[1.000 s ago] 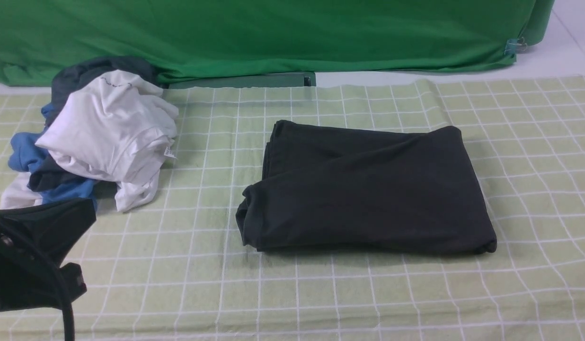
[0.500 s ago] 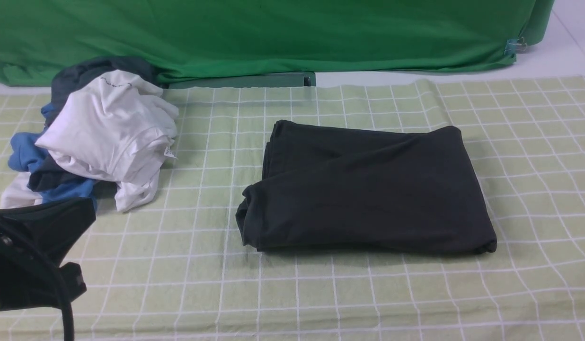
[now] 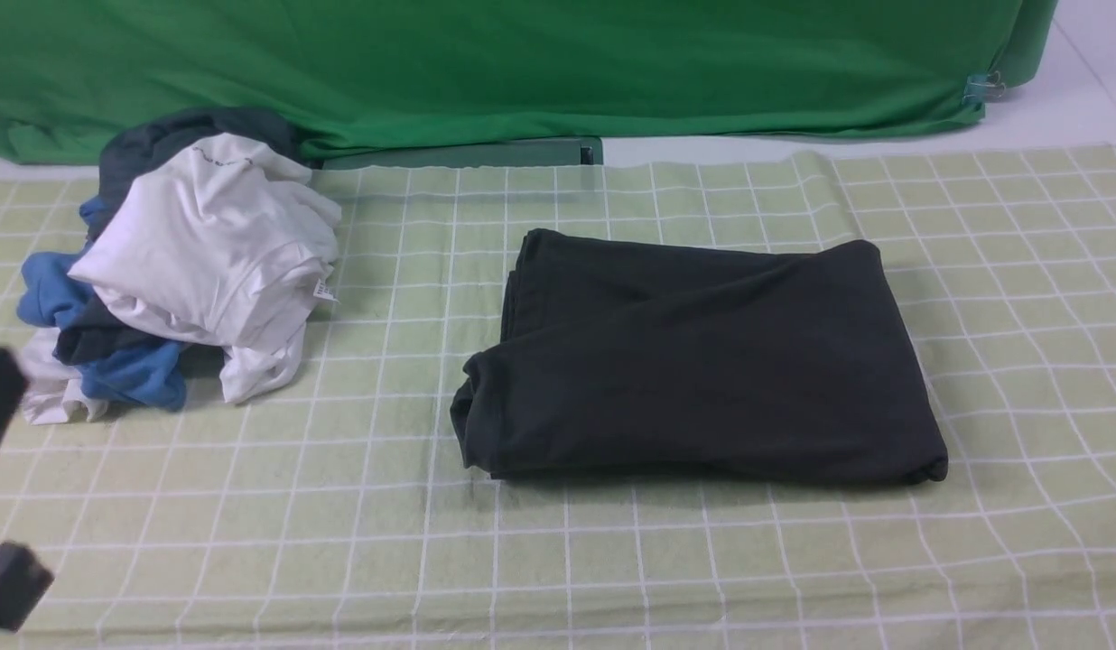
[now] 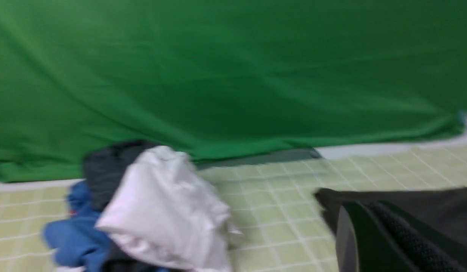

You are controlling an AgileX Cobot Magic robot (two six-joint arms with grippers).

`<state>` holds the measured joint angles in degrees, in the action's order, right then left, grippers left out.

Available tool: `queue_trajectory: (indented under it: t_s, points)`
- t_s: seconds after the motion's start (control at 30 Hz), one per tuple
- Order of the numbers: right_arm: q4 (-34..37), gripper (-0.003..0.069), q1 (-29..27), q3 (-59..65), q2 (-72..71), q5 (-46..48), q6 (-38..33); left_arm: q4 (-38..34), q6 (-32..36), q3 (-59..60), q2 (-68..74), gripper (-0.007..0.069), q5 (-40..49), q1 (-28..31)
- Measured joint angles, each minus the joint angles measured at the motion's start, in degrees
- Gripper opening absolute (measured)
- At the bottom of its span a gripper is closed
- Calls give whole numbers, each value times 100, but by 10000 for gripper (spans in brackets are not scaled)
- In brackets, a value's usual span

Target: Fold a long-sleeved shirt over a green coffee tablecloth.

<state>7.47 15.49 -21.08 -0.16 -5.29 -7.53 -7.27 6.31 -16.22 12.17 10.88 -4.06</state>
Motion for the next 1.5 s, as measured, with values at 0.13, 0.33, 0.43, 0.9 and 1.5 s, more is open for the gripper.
queue_trajectory:
  t_s: [0.13, 0.33, 0.43, 0.9, 1.5]
  points:
    - [0, 101, 0, 0, 0, 0, 0, -2, 7, 711, -719, 11, -103, 542]
    - [0, 117, 0, 0, 0, 0, 6, -7, 7, 1626, -1208, 11, -71, 827]
    - [0, 121, 0, 0, 0, 0, 2, -7, 7, 1648, -1217, 11, 37, 827]
    - [0, 141, 0, 0, 0, 0, 2, -7, 142, 1648, -1217, 11, 250, 827]
    - [0, 178, 0, 0, 0, 0, -56, -7, 180, 1648, -1217, 11, 250, 827]
